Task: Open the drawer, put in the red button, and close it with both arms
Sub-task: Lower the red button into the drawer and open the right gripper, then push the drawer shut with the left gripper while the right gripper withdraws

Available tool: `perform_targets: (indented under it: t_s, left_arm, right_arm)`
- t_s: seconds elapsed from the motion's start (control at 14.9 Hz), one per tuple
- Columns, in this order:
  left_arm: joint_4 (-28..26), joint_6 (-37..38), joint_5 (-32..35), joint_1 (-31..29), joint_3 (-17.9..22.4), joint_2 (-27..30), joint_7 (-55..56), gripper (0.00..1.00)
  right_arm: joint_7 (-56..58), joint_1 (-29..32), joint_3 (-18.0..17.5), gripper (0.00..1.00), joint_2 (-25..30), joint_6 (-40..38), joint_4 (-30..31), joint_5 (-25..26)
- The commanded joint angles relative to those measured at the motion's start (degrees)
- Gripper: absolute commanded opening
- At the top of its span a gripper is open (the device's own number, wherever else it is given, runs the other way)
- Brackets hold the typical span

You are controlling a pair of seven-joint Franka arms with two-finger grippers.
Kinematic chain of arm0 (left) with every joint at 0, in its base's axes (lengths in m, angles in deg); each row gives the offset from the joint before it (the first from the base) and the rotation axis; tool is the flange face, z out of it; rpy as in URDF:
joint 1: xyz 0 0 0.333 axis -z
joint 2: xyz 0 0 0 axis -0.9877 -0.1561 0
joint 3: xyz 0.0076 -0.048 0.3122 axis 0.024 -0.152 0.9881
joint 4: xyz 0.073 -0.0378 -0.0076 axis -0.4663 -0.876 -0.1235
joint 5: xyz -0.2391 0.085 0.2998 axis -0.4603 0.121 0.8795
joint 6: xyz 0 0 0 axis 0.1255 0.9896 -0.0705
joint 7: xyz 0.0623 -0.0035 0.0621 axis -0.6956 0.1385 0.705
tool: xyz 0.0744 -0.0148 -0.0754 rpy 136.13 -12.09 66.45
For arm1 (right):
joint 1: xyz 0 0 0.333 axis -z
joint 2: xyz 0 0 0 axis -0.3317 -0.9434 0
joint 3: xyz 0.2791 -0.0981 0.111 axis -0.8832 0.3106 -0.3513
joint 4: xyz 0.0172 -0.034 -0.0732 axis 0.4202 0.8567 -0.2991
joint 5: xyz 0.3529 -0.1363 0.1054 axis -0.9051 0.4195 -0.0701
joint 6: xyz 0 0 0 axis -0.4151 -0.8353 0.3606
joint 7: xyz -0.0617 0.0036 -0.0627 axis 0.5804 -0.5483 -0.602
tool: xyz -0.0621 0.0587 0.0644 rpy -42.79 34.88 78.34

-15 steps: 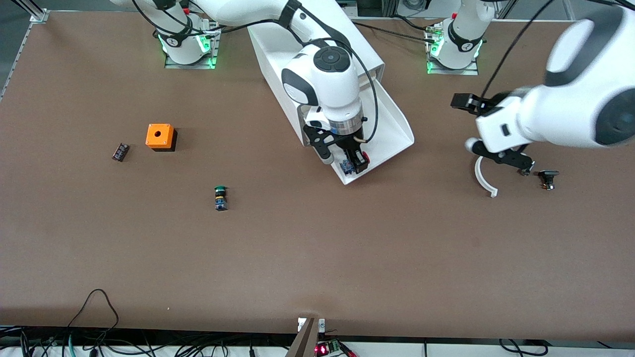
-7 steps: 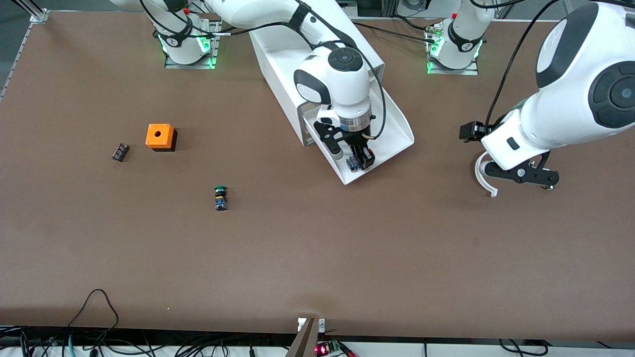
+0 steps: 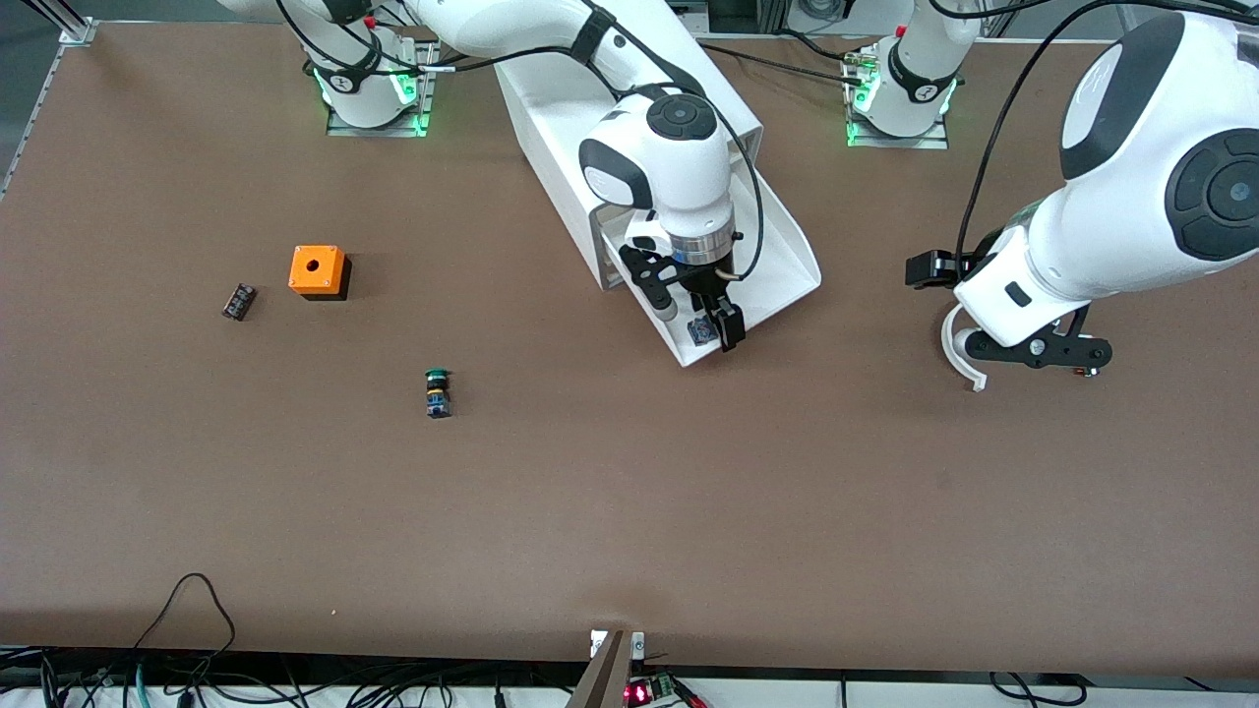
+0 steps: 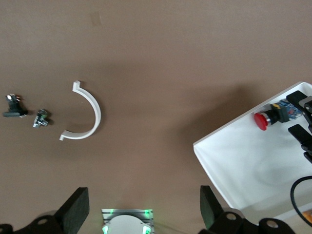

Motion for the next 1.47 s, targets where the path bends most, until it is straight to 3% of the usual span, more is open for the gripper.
perform_targets:
  t_s: [0.0, 0.27, 0.6, 0.8, 0.94, 1.21, 1.41]
  left_arm:
    - [-1.3, -2.9, -3.6, -0.2, 0.0, -0.3, 4.9, 1.00]
    - [-7.2, -10.5, -4.0, 0.2, -0.7, 0.5, 14.6, 1.00]
    - [-17.2, -27.8, -4.0, 1.0, -0.8, 0.4, 19.5, 1.00]
    - [-23.9, -39.2, -3.8, 2.5, -0.8, -0.1, 26.0, 1.00]
    - [-27.9, -45.5, -3.8, 3.7, -0.8, -0.2, 29.5, 1.00]
    - [-35.1, -55.3, -2.9, 7.8, -0.7, -0.6, 36.7, 1.00]
    - [-38.6, -57.1, -2.9, 9.2, -0.7, -0.3, 37.6, 1.00]
  right_arm:
    - [3.5, 2.3, -0.4, 1.00, 1.0, -3.5, -3.2, 0.6]
    - [14.1, 7.7, -1.6, 1.00, 4.9, -5.5, -3.2, -7.2]
    - [41.6, 15.9, -1.4, 1.00, 9.4, -15.2, -2.7, -18.2]
    - [56.6, 22.1, -1.3, 1.00, 11.6, -20.6, -0.3, -21.1]
    - [69.2, 26.3, -1.1, 1.00, 14.2, -22.4, 4.0, -24.0]
    - [89.1, 34.2, -1.1, 1.00, 21.4, -22.2, 16.6, -24.1]
    - [101.7, 37.8, -0.2, 1.00, 25.7, -22.0, 23.1, -24.1]
